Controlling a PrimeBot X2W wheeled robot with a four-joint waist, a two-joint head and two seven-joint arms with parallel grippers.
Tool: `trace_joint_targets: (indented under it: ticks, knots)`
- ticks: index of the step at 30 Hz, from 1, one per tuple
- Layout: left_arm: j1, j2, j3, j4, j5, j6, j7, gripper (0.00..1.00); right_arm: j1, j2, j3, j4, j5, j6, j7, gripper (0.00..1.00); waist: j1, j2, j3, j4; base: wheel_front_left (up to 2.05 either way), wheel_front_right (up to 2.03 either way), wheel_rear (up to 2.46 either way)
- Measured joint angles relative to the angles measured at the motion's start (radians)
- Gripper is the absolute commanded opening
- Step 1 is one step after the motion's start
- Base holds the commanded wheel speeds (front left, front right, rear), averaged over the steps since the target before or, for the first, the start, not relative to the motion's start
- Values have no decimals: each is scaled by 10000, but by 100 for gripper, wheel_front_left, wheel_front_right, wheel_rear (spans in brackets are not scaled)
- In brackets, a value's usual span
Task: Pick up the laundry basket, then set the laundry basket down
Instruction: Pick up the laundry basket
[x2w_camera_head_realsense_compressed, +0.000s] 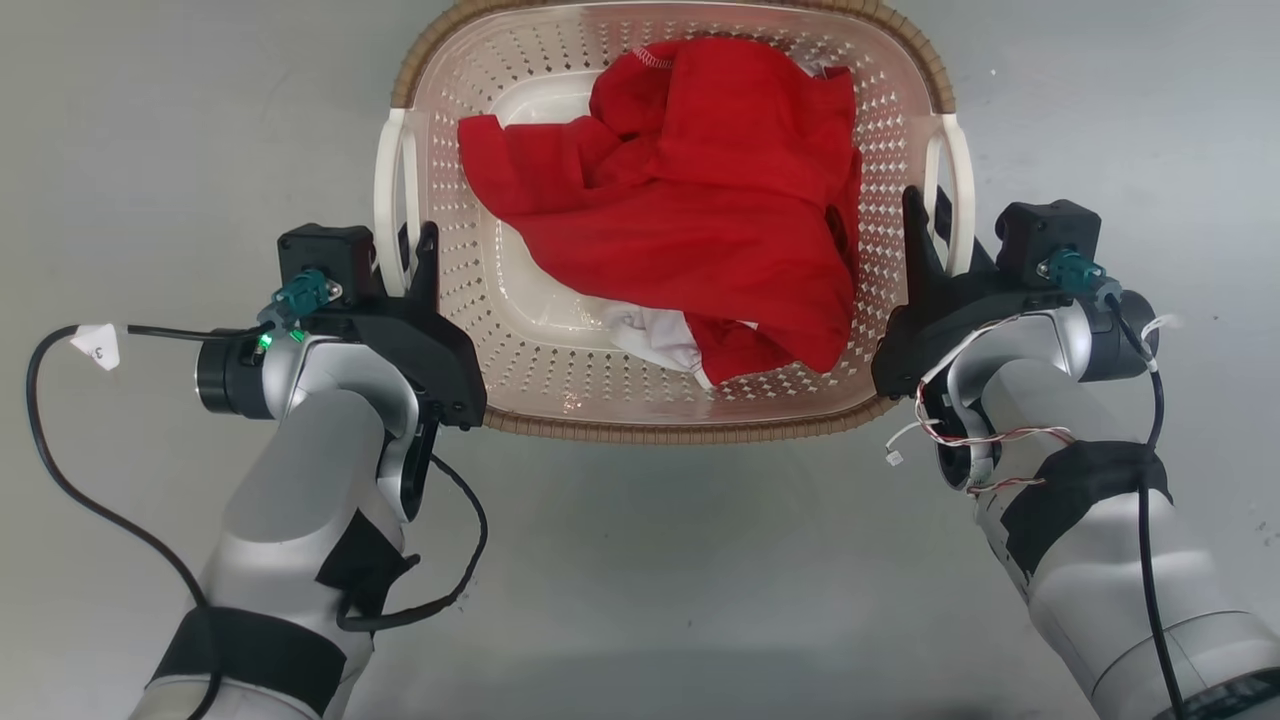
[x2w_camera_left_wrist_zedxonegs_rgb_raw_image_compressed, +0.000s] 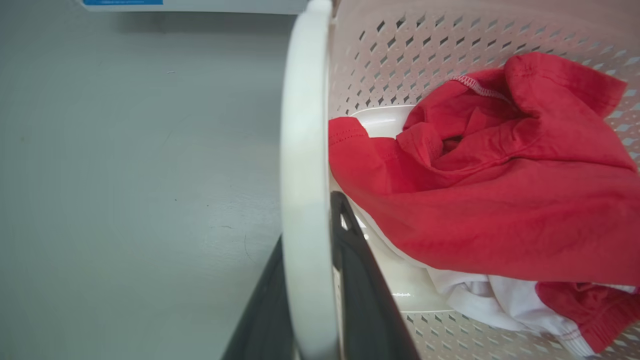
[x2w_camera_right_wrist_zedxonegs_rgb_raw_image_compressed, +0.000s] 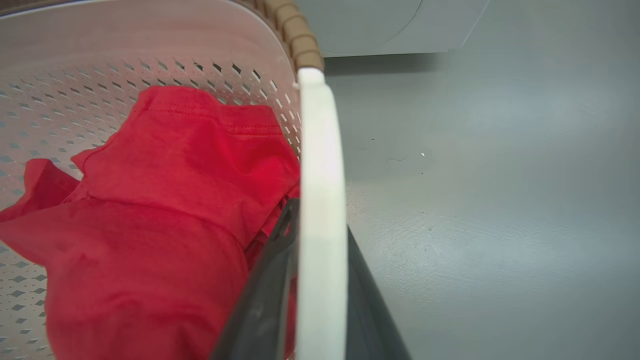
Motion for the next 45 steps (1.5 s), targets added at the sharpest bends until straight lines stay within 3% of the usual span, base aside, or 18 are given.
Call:
trace_joint_targets:
  ticks: [22,45]
  knots:
    - [1056,2,-895,894,-746,77,-190,0,1348,13,1375,232,1421,-128,19,0,-2,0,-2131,-142,0,0,0]
    - [3719,71,-2466,1110,-1912,117,934,0,4150,15,3193,194,3225,-307,1430,0,-3,-2,-5373,-281,0,0,0]
